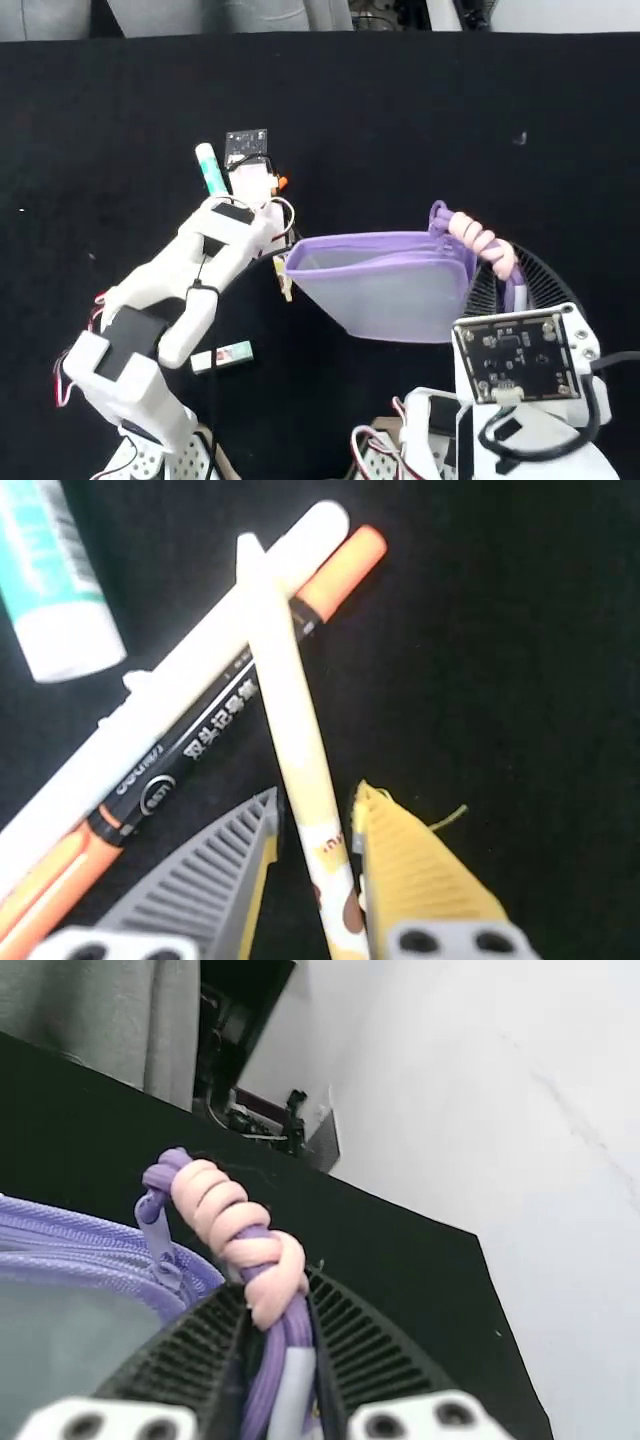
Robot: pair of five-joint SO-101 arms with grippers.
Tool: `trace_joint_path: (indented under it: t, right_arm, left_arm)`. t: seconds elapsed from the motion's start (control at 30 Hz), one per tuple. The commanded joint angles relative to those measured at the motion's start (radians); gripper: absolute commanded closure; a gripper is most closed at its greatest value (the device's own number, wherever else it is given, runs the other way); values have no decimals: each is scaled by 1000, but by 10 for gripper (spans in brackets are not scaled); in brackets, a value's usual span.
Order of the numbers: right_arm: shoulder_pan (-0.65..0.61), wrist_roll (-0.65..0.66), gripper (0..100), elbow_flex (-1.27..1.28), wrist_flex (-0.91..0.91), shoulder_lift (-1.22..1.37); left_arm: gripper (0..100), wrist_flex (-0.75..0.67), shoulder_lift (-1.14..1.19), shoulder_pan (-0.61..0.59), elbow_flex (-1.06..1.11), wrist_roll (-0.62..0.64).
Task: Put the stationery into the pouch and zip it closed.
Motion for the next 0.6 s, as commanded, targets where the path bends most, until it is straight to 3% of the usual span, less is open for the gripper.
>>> trace_joint_path:
  t: [0.0, 0.3, 0.4, 0.57]
  right_arm:
    - [-72, -2, 988, 1, -17, 25]
    - [-78, -2, 988, 1, -15, 25]
    - [-78, -2, 988, 1, -15, 25]
    - [-77, -2, 988, 1, -15, 25]
  left_arm:
    - [884, -11, 31, 12, -73, 6]
    - [886, -9, 68, 13, -94, 11]
    - [966, -9, 68, 10, -97, 6]
    - [974, -9, 68, 2, -94, 6]
